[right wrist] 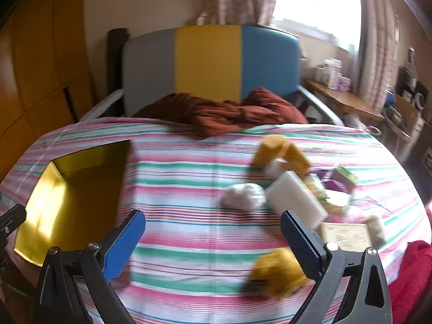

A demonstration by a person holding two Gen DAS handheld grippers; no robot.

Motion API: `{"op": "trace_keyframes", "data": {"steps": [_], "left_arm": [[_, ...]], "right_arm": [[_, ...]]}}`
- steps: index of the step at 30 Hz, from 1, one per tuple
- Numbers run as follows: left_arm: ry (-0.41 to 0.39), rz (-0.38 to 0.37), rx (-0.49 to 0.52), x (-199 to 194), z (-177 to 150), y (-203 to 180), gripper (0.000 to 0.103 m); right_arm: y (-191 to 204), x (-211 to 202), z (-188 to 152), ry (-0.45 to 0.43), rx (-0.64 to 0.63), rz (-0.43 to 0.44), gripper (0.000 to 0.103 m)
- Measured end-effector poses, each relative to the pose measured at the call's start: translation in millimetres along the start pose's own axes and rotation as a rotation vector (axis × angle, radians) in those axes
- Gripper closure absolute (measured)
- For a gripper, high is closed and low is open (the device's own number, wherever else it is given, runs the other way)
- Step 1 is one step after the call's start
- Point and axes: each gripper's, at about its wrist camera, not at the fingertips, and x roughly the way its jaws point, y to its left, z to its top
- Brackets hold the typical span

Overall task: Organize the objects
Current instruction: 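Reach both tools toward the scattered items on the tablecloth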

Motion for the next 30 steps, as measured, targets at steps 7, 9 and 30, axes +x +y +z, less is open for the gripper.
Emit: {"op": "trace_keyframes", "data": {"steps": [7, 9, 30], "left_arm": [[-0.023, -0.066, 0.108, 0.8, 12.3, -41.5, 0.000], [-0.028, -0.085, 0.138, 1.1, 14.4, -54.9, 0.000], [0.040, -0.240, 0.309, 24.8, 16.4, -152.2, 0.000]], "right_arm": [[-57.6, 0.2, 4.6, 0.002, 0.072, -0.081, 0.001], [-72.1, -0.8, 5.9, 0.001, 0.092, -0.100, 0.001], [-183.3, 28.6, -0.5, 0.028, 0.395, -0.035, 0.001]]}}
